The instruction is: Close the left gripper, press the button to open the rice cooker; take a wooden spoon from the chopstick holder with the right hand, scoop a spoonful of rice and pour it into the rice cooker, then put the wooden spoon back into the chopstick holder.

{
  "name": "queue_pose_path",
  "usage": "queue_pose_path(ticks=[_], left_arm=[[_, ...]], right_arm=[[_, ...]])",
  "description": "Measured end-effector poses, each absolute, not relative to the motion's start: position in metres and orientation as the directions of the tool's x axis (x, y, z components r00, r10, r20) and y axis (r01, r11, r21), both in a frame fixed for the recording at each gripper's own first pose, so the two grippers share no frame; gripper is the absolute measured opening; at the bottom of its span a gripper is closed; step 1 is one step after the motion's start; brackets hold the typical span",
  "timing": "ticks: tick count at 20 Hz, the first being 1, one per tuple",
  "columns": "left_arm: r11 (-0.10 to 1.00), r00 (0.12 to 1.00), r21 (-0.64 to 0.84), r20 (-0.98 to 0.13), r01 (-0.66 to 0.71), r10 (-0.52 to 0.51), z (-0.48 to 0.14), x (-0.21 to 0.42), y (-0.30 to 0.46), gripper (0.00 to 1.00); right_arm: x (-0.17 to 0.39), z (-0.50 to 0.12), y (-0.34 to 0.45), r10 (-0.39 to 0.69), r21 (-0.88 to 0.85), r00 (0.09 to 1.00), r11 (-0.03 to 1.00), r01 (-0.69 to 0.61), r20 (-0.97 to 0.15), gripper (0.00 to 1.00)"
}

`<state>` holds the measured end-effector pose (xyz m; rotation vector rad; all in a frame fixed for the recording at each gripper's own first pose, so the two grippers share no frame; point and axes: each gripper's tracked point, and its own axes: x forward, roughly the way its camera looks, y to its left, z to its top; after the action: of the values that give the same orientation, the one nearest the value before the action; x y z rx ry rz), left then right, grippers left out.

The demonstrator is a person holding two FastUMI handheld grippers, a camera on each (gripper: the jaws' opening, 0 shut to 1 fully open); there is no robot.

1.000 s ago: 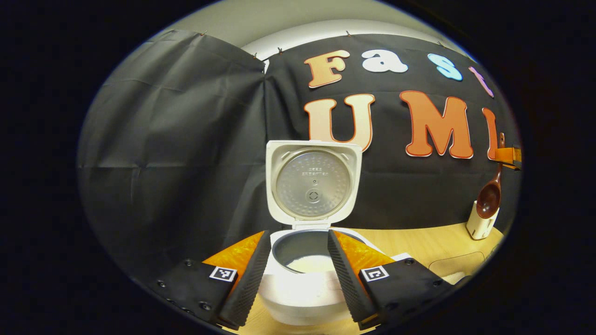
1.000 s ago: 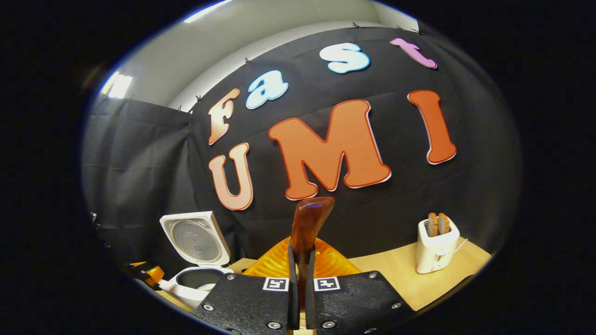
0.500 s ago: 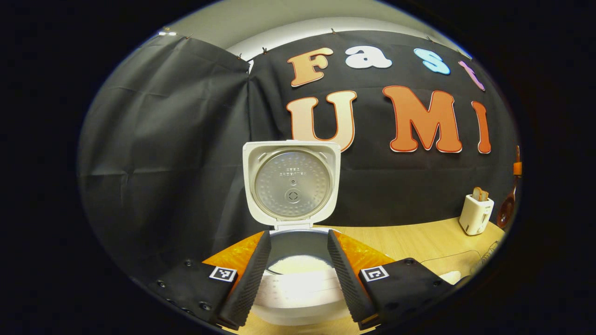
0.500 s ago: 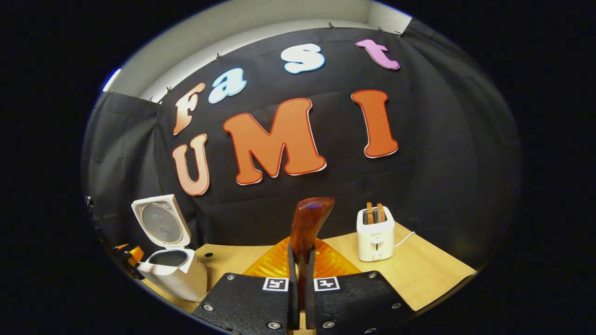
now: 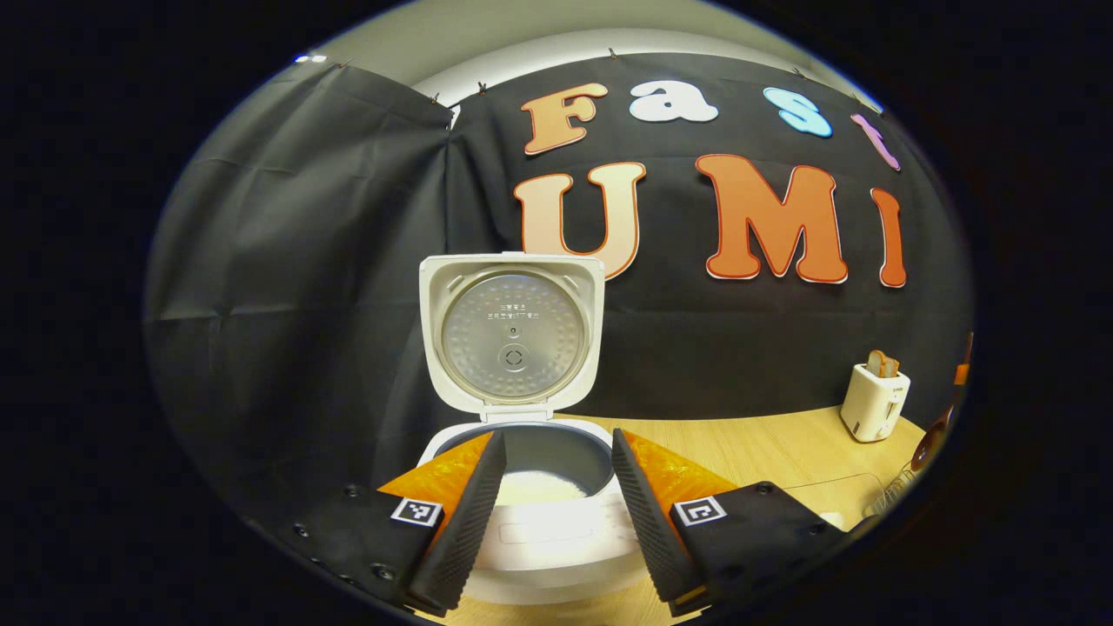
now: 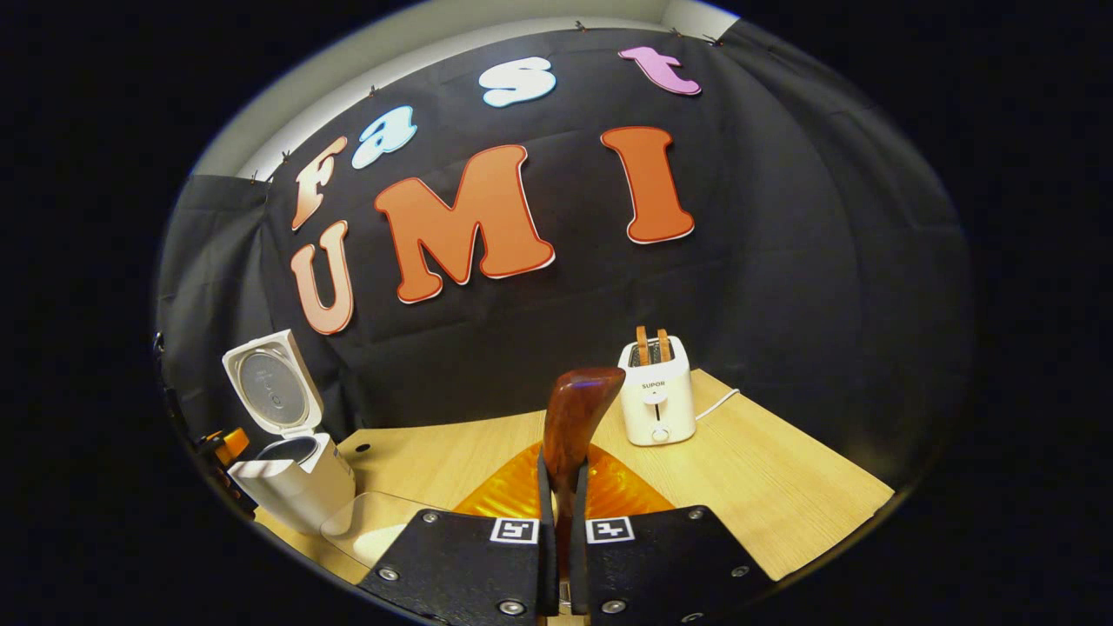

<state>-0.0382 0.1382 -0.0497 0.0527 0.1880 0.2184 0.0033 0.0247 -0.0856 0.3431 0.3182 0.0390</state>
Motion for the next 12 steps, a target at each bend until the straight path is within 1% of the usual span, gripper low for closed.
queue_pose_path(ticks=[3, 8, 9, 12], left_arm=[[0.971, 0.955, 0.089, -0.183, -0.22, 0.233, -0.051, -0.035, 0.137, 0.82], [0.97, 0.953, 0.097, -0.188, -0.222, 0.237, -0.051, -0.034, 0.133, 0.81], [0.97, 0.953, 0.096, -0.187, -0.222, 0.236, -0.051, -0.033, 0.13, 0.82], [0.973, 0.956, 0.114, -0.19, -0.203, 0.222, -0.049, -0.027, 0.123, 0.81]], right_arm=[[-0.002, -0.098, 0.017, 0.096, 0.341, 0.945, 0.94, 0.017, -0.312, 0.05], [-0.006, -0.118, 0.021, 0.128, 0.376, 0.936, 0.927, 0.004, -0.327, 0.06], [-0.005, -0.123, 0.02, 0.13, 0.38, 0.935, 0.925, 0.005, -0.33, 0.06], [-0.006, -0.137, 0.022, 0.156, 0.401, 0.924, 0.916, -0.004, -0.348, 0.05]])
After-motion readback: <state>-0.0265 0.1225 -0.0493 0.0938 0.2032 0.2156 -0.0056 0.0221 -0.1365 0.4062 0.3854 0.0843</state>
